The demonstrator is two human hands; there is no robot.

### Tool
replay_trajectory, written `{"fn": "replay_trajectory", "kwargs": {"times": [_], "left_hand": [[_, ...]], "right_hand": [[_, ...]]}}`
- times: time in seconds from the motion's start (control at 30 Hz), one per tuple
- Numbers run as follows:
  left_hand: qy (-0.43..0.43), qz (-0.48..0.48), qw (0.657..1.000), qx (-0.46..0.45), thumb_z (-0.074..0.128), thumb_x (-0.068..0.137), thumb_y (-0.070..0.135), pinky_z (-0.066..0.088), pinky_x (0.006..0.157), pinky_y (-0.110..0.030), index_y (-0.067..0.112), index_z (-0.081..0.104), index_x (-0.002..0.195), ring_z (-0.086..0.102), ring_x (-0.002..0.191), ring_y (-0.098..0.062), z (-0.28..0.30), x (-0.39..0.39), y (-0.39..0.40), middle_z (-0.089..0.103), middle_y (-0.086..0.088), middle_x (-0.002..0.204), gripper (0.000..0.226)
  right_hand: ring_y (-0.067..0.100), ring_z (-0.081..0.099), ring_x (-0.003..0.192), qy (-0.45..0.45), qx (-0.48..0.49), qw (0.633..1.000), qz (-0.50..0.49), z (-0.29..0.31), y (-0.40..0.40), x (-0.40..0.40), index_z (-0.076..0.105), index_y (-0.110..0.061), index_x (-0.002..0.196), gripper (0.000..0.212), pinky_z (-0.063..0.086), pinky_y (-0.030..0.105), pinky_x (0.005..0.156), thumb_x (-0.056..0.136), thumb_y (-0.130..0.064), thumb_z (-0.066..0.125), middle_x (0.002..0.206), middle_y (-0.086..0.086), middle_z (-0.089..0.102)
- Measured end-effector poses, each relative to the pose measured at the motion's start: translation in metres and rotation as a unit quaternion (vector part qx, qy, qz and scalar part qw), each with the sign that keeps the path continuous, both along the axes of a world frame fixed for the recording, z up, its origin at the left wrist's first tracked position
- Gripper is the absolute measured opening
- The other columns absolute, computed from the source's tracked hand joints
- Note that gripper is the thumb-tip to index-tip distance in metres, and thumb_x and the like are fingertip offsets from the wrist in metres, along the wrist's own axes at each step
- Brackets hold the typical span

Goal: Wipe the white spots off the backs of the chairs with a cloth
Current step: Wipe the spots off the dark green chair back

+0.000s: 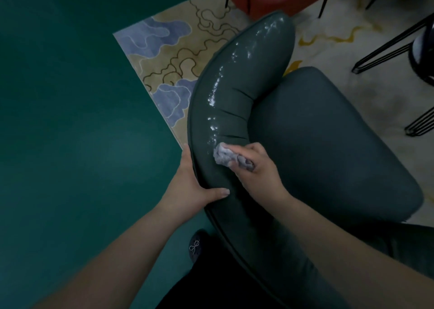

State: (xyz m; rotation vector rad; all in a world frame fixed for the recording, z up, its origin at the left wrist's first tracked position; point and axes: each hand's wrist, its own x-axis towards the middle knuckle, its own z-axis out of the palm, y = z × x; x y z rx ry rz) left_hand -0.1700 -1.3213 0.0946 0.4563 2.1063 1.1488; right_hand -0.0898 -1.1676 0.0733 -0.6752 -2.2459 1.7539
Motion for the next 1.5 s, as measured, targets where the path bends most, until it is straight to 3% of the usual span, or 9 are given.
{"fn": "replay_trajectory", "kwargs": {"times": [0.17, 0.4, 0.5, 0.6, 0.8, 1.03, 1.2, 1.33, 1.5], "left_hand": [[-0.022, 0.013, 1.0, -0.001, 0.09, 0.057, 0.015, 0.039, 0.075, 0.003, 0.051, 0.017, 0.128, 0.049, 0.1, 0.024, 0.002, -0.007, 0.006, 0.05, 0.031, 0.119, 0.108], [-0.013, -0.007, 0.999, -0.041, 0.089, 0.06, 0.02, 0.039, 0.094, -0.008, 0.031, -0.001, 0.15, 0.048, 0.117, 0.009, 0.004, -0.008, 0.009, 0.046, 0.018, 0.136, 0.128], [-0.012, -0.008, 0.998, -0.056, 0.087, 0.061, 0.018, 0.036, 0.087, 0.0, 0.031, -0.007, 0.15, 0.049, 0.114, 0.009, 0.004, -0.008, 0.011, 0.046, 0.018, 0.136, 0.13], [-0.008, -0.01, 0.998, -0.061, 0.085, 0.065, 0.018, 0.038, 0.103, -0.018, 0.028, -0.013, 0.15, 0.044, 0.126, -0.005, 0.003, -0.007, 0.011, 0.04, 0.011, 0.144, 0.131], [0.011, -0.02, 0.997, -0.077, 0.081, 0.071, 0.022, 0.027, 0.115, -0.036, 0.026, -0.018, 0.149, 0.027, 0.141, -0.013, 0.001, -0.006, 0.01, 0.025, 0.004, 0.155, 0.126], [-0.031, -0.009, 0.997, -0.076, 0.076, 0.076, 0.012, 0.031, 0.092, 0.001, 0.03, -0.021, 0.148, 0.04, 0.127, -0.003, -0.004, -0.007, 0.008, 0.035, 0.013, 0.147, 0.122], [-0.027, -0.017, 0.997, -0.073, 0.076, 0.077, 0.014, 0.03, 0.103, -0.013, 0.029, -0.02, 0.148, 0.036, 0.132, -0.004, -0.001, -0.008, 0.007, 0.03, 0.013, 0.151, 0.121], [-0.031, -0.017, 0.997, -0.066, 0.076, 0.077, 0.014, 0.029, 0.107, -0.017, 0.027, -0.02, 0.149, 0.034, 0.134, -0.005, 0.001, -0.009, 0.009, 0.027, 0.013, 0.153, 0.12], [-0.026, -0.011, 0.997, -0.07, 0.076, 0.077, 0.013, 0.03, 0.089, 0.003, 0.032, -0.018, 0.148, 0.04, 0.127, -0.002, -0.001, -0.008, 0.008, 0.034, 0.015, 0.148, 0.12]], "right_hand": [[0.001, 0.053, 0.088, -0.016, -0.006, 0.994, -0.106, 0.001, 0.019, -0.059, 0.066, -0.031, 0.115, 0.029, 0.038, 0.003, 0.085, 0.091, -0.015, 0.062, 0.099, -0.003, 0.042], [0.005, 0.05, 0.084, 0.058, 0.071, 0.993, 0.072, -0.008, 0.006, -0.01, 0.066, -0.028, 0.117, 0.038, 0.041, 0.012, 0.081, 0.083, -0.012, 0.067, 0.092, -0.002, 0.043], [0.002, 0.048, 0.083, 0.04, 0.086, 0.995, -0.011, -0.009, 0.017, -0.045, 0.068, -0.022, 0.116, 0.035, 0.039, 0.01, 0.082, 0.084, -0.007, 0.068, 0.09, -0.01, 0.038], [0.017, 0.05, 0.092, 0.018, 0.088, 0.993, -0.08, -0.005, 0.016, -0.084, 0.067, -0.023, 0.117, 0.034, 0.043, 0.019, 0.092, 0.087, -0.008, 0.066, 0.093, -0.008, 0.035], [0.005, 0.048, 0.084, 0.09, 0.124, 0.983, 0.098, -0.014, 0.013, -0.02, 0.066, -0.031, 0.118, 0.041, 0.04, 0.014, 0.079, 0.082, -0.011, 0.068, 0.092, -0.009, 0.039], [0.015, 0.05, 0.09, 0.046, 0.111, 0.992, -0.039, -0.011, 0.014, -0.08, 0.067, -0.028, 0.117, 0.035, 0.041, 0.017, 0.09, 0.086, -0.012, 0.065, 0.097, 0.0, 0.039], [0.014, 0.049, 0.085, 0.088, 0.148, 0.982, 0.084, -0.018, 0.018, -0.018, 0.067, -0.027, 0.117, 0.042, 0.041, 0.017, 0.081, 0.082, -0.003, 0.069, 0.094, -0.001, 0.04], [0.009, 0.05, 0.089, 0.018, 0.105, 0.994, -0.033, -0.016, 0.032, -0.036, 0.065, -0.032, 0.11, 0.045, 0.041, 0.016, 0.086, 0.083, 0.004, 0.066, 0.098, 0.002, 0.042], [0.007, 0.051, 0.089, 0.052, 0.091, 0.994, -0.005, -0.014, 0.01, -0.03, 0.068, -0.032, 0.112, 0.041, 0.042, 0.012, 0.086, 0.081, -0.006, 0.071, 0.098, 0.002, 0.044]]}}
